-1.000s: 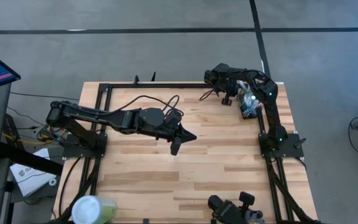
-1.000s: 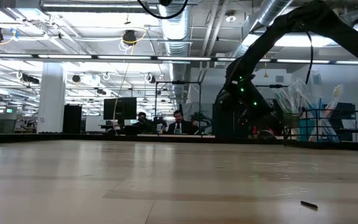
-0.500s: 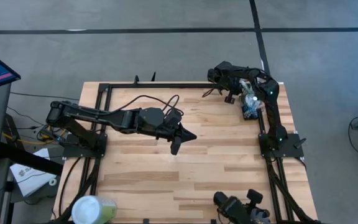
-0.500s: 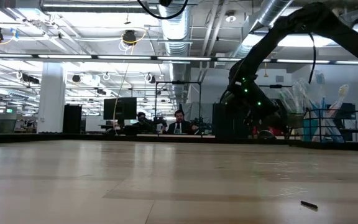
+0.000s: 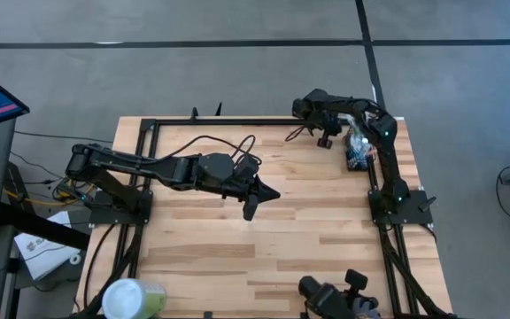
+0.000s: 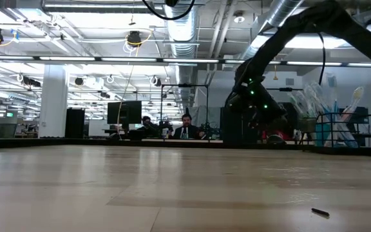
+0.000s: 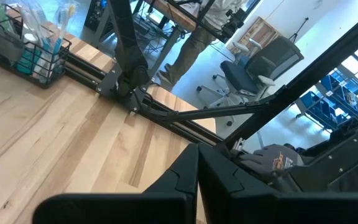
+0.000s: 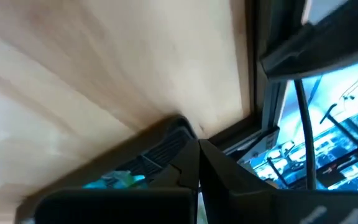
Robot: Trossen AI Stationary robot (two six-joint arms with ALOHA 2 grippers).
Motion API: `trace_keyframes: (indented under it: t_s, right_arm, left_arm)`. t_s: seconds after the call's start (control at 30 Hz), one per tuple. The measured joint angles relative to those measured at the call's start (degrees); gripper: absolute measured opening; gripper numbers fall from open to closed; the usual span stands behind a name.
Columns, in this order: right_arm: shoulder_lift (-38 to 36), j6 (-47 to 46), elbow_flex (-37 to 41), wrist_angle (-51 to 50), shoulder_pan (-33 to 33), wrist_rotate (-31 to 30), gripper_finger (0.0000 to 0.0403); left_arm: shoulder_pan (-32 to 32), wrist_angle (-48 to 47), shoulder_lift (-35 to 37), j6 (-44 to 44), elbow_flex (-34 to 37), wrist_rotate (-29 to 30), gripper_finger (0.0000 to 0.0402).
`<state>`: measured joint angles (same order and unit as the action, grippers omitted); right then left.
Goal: Pick & Place toothbrushing station
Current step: Return to Home Position
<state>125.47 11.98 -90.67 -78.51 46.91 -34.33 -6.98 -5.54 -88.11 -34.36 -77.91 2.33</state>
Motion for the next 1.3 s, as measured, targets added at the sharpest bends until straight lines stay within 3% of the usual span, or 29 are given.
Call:
trace_keyframes:
  t_s: [0.2,0.5,0.9,1.17,1.3]
  right_arm:
    - [-0.06,0.64,-3.47,0.66,-1.11,0.48,0.0000]
    - [-5.70,0.60,-13.14,4.15,-0.32,6.23,0.0000]
    - [-22.47,1.40,-17.86,11.24,0.72,20.24,0.0000]
    - [-32.24,1.64,-17.86,13.97,0.79,24.20,0.0000]
    - [-36.22,1.61,-17.86,14.09,0.71,33.32,0.0000]
  left_arm:
    - [0.00,0.02,-0.01,-0.16,0.00,0.24,0.0001]
    - [-0.11,0.02,0.02,-0.39,0.00,0.28,0.0001]
    - [-0.11,0.04,0.02,-0.39,0.00,0.13,0.0001]
    - [-0.11,0.13,0.01,-0.41,0.00,-0.12,0.0001]
    - [-0.11,0.20,0.02,-0.41,0.00,-0.24,0.0001]
